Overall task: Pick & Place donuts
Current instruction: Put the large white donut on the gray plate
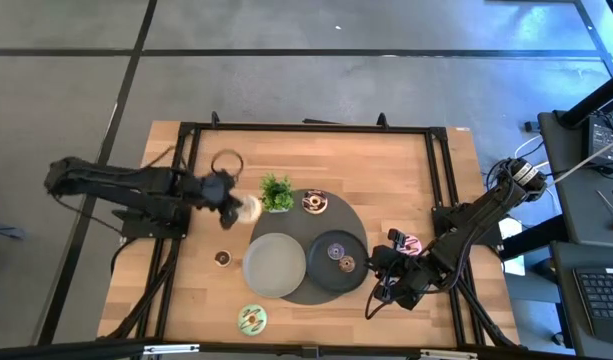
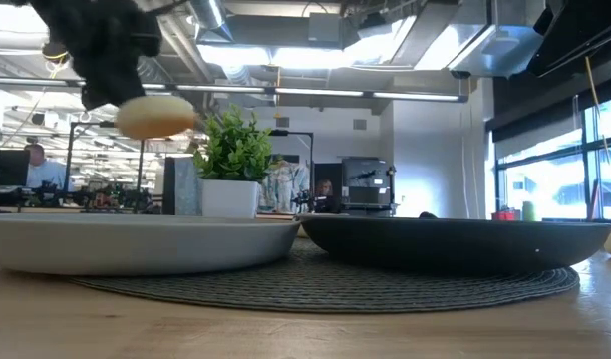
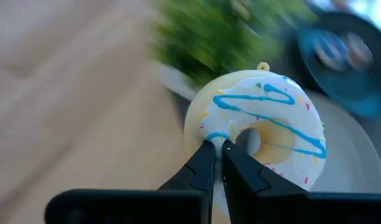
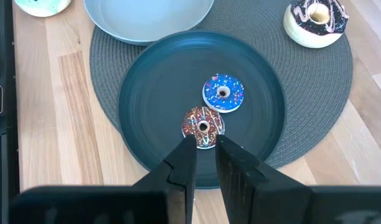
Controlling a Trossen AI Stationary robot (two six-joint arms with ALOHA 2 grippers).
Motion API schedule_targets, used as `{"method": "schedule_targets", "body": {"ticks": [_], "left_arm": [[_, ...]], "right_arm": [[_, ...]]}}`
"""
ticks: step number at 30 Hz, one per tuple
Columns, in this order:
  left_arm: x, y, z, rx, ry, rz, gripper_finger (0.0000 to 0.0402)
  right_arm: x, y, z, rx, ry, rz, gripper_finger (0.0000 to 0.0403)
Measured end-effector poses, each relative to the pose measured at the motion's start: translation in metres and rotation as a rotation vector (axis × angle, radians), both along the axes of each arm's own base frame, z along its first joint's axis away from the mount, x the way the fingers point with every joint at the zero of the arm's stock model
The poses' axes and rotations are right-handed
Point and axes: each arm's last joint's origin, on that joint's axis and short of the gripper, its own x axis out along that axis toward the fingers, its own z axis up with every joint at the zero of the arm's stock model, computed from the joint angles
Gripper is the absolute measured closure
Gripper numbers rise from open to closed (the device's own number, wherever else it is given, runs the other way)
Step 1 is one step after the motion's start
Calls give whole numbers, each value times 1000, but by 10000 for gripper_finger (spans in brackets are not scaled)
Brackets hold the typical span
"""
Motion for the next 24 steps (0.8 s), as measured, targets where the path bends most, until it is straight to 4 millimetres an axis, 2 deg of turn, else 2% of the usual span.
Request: {"method": "schedule_targets", "body": {"ticks": [5,10,17,24], "left_arm": [[14,-44,-11,-36,24,-186,386],[34,-78,-29,-12,11,-225,386],[53,-84,-63,12,129,-146,386],[69,-81,-74,4,112,-132,372]], "right_arm": [[0,0,0,-1,0,0,340],[0,0,0,-3,-1,1,340],[2,-2,0,-1,-2,-11,340],[2,-2,0,1,-5,-12,340]]}}
